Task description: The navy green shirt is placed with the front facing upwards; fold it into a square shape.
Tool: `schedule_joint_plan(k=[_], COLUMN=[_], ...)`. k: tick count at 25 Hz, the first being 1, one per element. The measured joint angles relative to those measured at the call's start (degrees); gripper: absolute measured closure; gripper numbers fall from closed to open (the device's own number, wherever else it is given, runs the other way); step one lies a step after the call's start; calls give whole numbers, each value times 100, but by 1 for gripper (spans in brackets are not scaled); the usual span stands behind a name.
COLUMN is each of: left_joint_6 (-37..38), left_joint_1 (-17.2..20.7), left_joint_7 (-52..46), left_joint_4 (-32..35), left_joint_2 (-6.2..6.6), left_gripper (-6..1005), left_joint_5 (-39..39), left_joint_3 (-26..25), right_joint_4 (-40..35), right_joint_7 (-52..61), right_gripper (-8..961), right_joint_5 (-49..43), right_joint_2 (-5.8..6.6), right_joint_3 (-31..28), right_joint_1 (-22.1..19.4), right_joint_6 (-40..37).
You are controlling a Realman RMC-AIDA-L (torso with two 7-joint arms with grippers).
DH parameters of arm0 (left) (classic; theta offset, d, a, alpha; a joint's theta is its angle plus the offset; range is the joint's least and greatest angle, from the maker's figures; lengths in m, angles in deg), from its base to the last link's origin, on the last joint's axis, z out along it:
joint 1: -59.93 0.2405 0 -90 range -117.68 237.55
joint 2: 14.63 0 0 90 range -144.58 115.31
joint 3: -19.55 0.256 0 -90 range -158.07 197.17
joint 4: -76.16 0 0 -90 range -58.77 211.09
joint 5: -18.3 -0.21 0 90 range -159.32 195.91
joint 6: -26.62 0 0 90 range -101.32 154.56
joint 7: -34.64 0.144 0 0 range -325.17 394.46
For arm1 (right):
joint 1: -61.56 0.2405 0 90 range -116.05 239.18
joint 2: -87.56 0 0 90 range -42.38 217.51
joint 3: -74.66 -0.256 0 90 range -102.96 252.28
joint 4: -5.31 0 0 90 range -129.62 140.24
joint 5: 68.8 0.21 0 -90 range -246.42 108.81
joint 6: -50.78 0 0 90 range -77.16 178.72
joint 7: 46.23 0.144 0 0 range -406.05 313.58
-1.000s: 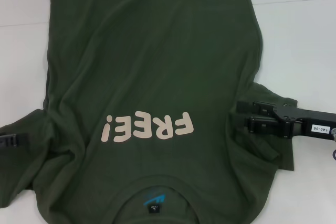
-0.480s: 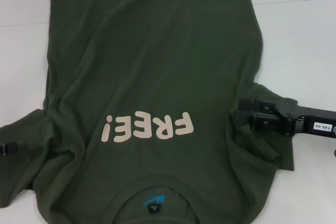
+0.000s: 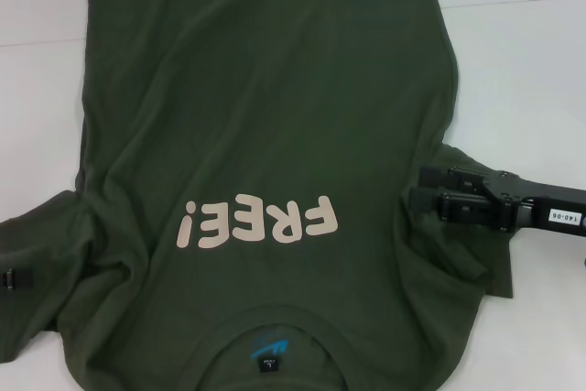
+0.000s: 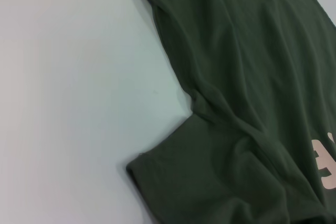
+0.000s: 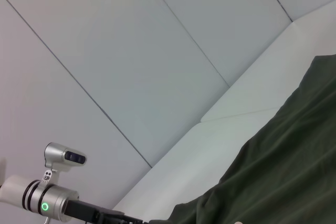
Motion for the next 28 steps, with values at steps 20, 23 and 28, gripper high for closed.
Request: schedule_joint_plan(k=[20,23,28], left_joint_6=[-306,-289,-277], left_joint_1=[-81,-62,-60], left_joint_7=[69,61,56], left_joint_4=[-258,-252,-245], left_joint_2=[-18,0,0], left_gripper=[66,67,70], left_joint_5=[-5,-11,-65], left_joint_3=[101,84,100], right_joint_4=[-9,-9,-9], right_joint_7=[7,8,8], right_gripper=[6,6,6], right_joint_5=[0,0,0], right_joint_2=[9,10,25], right_joint_3=[-64,-64,-97], right_joint_1=[4,9,10], right_joint_6=[-1,13,2])
